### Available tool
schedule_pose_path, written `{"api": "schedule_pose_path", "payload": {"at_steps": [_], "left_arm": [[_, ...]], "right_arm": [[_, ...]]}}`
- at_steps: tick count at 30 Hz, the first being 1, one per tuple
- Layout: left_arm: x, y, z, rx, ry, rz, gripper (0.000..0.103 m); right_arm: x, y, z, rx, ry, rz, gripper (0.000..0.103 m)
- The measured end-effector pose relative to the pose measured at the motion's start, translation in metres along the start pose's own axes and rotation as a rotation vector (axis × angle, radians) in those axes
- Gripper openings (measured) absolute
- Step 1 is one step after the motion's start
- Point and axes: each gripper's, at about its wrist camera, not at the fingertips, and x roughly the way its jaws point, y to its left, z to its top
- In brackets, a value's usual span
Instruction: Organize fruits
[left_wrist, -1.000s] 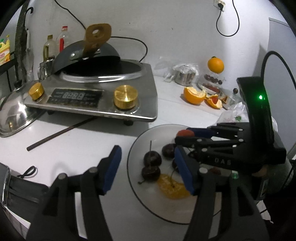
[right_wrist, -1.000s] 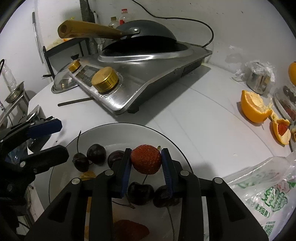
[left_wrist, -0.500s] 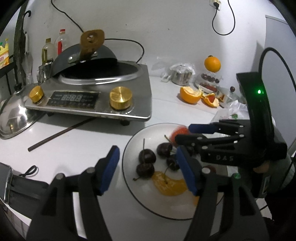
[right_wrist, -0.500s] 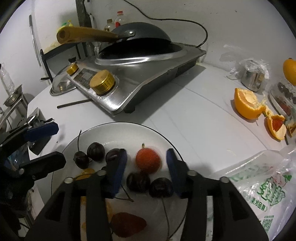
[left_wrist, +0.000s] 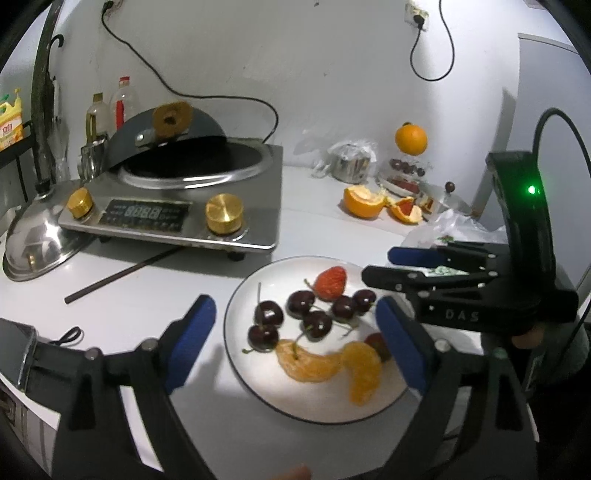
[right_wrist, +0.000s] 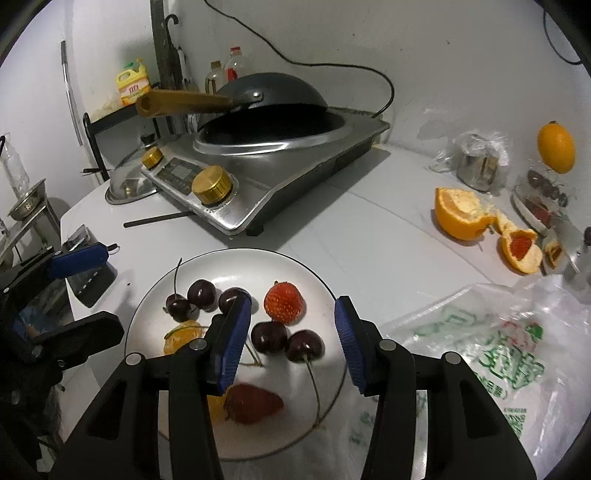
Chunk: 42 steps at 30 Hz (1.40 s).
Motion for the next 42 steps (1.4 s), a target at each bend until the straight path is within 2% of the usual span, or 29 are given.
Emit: {"api": "schedule_pose_path", "payload": {"at_steps": [11, 29, 31, 42], "left_arm": [[-0.032, -0.027, -0.012, 0.002, -0.030, -0.018, 0.090], [-0.071, -0.074, -0.029, 0.069, -0.066, -0.008, 0.090], [-0.075, -0.081, -0.030, 0.072, -0.072, 0.000, 0.095], [-0.113, -0.118, -0.021, 0.103, -0.157, -0.009, 0.096]], "right_arm": [[-0.051, 0.002, -0.018, -0.002, -0.055, -0.037, 0.050], [-0.124, 0.004, -0.058, 0.021, -0.132, -0.102, 0.050], [-0.133, 0.004, -0.063, 0.026, -0.146, -0.110, 0.050], [-0.200, 0.001, -0.080, 0.026, -0.261, -0.169, 0.050]]}}
